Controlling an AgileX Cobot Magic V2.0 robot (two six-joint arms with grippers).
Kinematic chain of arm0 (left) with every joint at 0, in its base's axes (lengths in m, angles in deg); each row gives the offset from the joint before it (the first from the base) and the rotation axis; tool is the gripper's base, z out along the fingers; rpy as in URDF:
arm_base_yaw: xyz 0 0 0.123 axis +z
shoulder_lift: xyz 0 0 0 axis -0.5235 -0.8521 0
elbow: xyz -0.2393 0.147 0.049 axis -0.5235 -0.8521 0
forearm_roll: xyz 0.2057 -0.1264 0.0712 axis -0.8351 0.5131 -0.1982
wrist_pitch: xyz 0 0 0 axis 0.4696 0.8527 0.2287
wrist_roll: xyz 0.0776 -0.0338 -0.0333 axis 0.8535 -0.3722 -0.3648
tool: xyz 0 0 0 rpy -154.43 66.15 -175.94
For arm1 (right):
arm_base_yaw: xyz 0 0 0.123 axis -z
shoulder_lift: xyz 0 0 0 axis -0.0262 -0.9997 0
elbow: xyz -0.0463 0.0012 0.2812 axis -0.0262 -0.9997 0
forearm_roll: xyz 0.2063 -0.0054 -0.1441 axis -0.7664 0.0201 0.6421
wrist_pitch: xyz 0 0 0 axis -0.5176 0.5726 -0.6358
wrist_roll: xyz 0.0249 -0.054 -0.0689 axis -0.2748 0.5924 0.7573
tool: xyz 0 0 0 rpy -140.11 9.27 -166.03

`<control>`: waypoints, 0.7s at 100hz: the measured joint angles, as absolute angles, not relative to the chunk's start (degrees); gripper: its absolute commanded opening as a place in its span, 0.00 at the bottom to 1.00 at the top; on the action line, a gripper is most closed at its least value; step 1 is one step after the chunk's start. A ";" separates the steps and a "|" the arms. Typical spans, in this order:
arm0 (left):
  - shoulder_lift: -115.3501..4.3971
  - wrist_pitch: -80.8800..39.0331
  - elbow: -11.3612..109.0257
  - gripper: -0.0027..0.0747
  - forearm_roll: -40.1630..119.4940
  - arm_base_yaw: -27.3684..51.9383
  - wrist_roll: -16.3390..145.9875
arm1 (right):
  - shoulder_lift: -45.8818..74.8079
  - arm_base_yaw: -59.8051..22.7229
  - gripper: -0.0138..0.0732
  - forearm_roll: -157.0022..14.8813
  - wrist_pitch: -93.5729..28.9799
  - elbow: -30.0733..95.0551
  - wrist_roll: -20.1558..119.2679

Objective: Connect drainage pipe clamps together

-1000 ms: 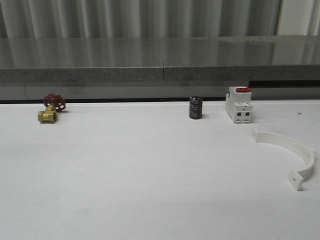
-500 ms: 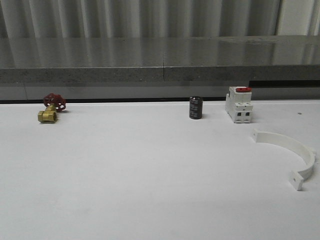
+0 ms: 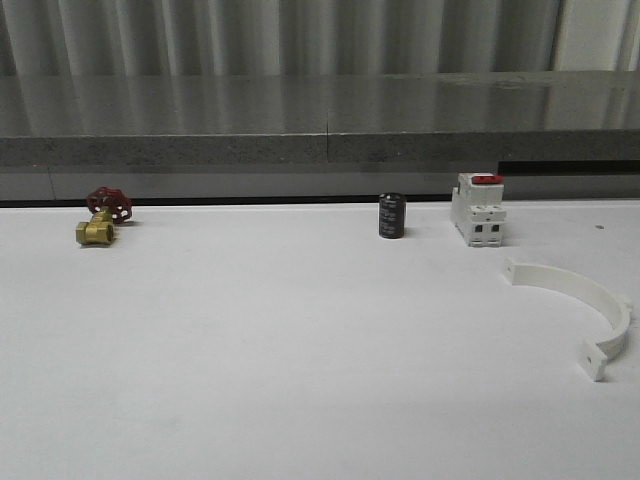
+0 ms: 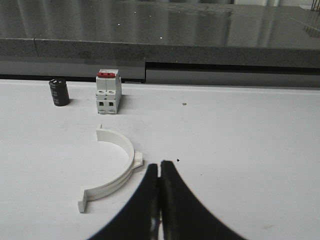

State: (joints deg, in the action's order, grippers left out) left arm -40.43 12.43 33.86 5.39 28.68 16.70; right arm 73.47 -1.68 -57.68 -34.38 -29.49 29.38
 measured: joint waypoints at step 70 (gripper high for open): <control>-65.19 12.19 45.19 0.86 7.30 35.52 19.41 | 73.47 -1.68 0.08 -57.68 -34.38 -29.49 29.38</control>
